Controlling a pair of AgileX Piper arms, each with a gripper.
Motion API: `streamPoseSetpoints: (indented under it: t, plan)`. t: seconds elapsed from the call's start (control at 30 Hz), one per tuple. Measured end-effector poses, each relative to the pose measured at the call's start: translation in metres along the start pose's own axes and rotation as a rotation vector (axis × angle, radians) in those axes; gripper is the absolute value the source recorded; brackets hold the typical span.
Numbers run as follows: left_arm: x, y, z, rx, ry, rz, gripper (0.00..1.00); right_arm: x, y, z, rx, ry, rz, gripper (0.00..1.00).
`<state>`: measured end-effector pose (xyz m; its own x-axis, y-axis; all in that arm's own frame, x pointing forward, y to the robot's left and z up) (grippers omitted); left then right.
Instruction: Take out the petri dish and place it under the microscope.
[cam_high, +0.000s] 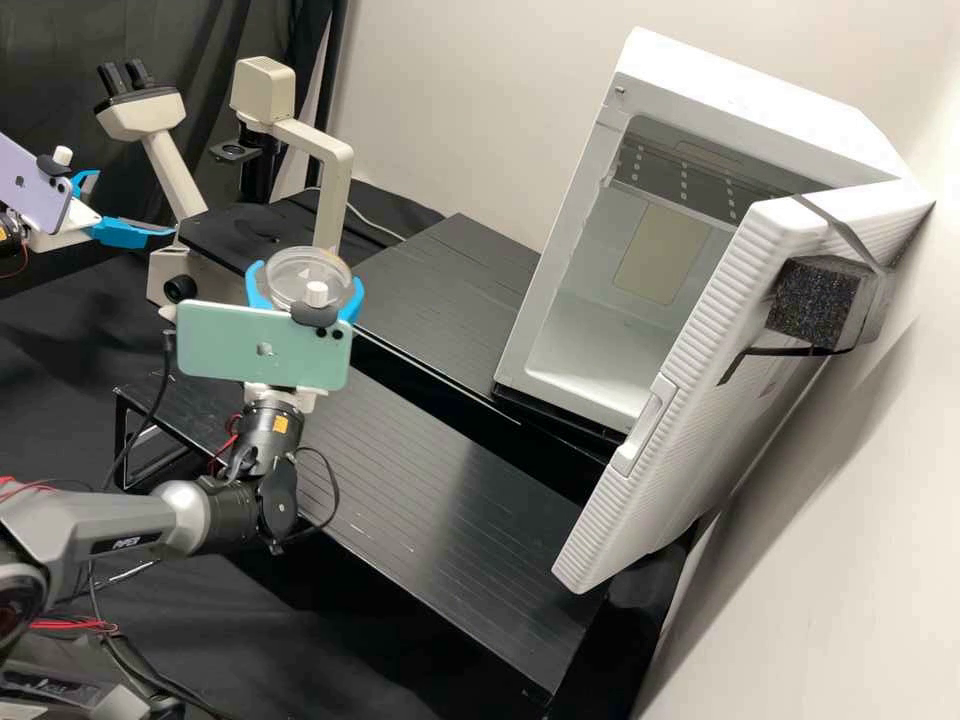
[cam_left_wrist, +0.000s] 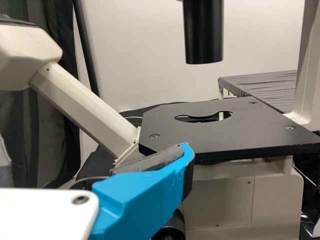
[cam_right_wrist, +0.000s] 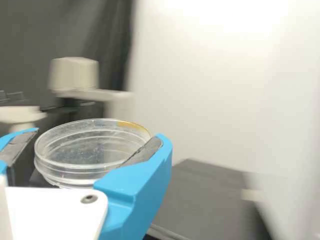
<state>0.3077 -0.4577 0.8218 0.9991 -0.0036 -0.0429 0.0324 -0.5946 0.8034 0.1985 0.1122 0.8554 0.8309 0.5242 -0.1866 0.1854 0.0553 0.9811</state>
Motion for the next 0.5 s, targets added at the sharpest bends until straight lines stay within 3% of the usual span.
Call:
streamPoseSetpoints:
  t: [0.07,0.2,0.27,0.3,0.33,0.37,0.5]
  plan:
    - [0.0,0.0,0.0,0.0,0.0,0.0,1.0,0.012,-0.01,-0.007,0.014,0.008,-0.051,0.0]
    - [0.0,0.0,0.0,0.0,0.0,0.0,1.0,0.037,-0.026,-0.019,0.0,0.018,-0.101,0.0]
    - [0.0,0.0,0.0,0.0,0.0,0.0,1.0,0.051,-0.033,-0.025,-0.021,0.013,-0.119,0.0]
    - [0.0,0.0,0.0,0.0,0.0,0.0,1.0,0.062,-0.038,-0.03,-0.052,0.018,-0.132,0.0]
    - [0.0,0.0,0.0,0.0,0.0,0.0,1.0,0.067,-0.038,-0.033,-0.054,0.017,-0.132,0.0]
    - [0.0,0.0,0.0,0.0,0.0,0.0,1.0,0.078,-0.043,-0.036,-0.084,0.008,-0.149,0.0]
    - [0.0,0.0,0.0,0.0,0.0,0.0,1.0,0.104,-0.052,-0.048,-0.123,-0.001,-0.172,0.0]
